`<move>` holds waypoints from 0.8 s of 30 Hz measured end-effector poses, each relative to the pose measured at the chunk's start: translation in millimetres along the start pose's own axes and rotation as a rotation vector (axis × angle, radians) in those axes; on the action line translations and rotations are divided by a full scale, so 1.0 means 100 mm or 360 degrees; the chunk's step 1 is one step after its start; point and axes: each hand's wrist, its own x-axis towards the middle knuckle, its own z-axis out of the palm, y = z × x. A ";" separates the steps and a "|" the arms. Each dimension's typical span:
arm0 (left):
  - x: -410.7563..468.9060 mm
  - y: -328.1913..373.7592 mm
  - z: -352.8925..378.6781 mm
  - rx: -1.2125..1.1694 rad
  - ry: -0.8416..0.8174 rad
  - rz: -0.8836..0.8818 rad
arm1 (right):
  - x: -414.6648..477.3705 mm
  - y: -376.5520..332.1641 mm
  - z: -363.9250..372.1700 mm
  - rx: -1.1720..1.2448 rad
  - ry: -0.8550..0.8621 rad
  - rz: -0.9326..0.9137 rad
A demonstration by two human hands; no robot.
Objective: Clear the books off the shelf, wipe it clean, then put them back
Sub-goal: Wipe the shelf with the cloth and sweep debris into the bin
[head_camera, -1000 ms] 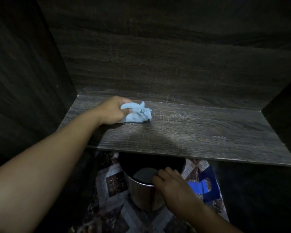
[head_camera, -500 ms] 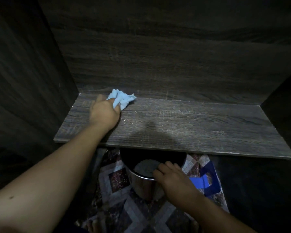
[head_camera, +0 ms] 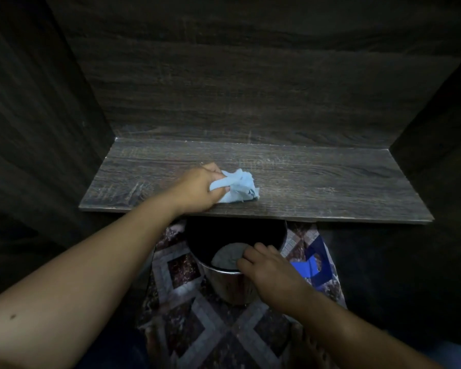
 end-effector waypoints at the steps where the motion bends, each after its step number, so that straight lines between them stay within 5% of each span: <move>1: -0.04 0.05 0.03 -0.0020 -0.0048 0.0017 | -0.01 0.00 -0.01 0.0004 -0.0003 -0.0011; 6: -0.27 0.28 0.02 -0.0096 -0.0340 0.0065 | -0.12 -0.05 -0.09 -0.0007 0.0053 -0.0045; 11: -0.27 0.31 -0.18 -0.0218 0.0145 0.0072 | -0.17 -0.08 -0.15 0.0010 0.0081 -0.0066; 16: -0.22 0.31 -0.16 0.0151 0.0368 0.0068 | -0.16 -0.07 -0.21 0.0058 0.0046 -0.0027; 20: -0.30 0.28 0.03 0.0408 0.0111 0.0054 | -0.12 -0.07 -0.23 0.0046 0.0033 -0.0005; 24: -0.44 0.37 0.12 0.0266 -0.0181 0.0157 | -0.13 -0.09 -0.25 0.0016 -0.0006 -0.0008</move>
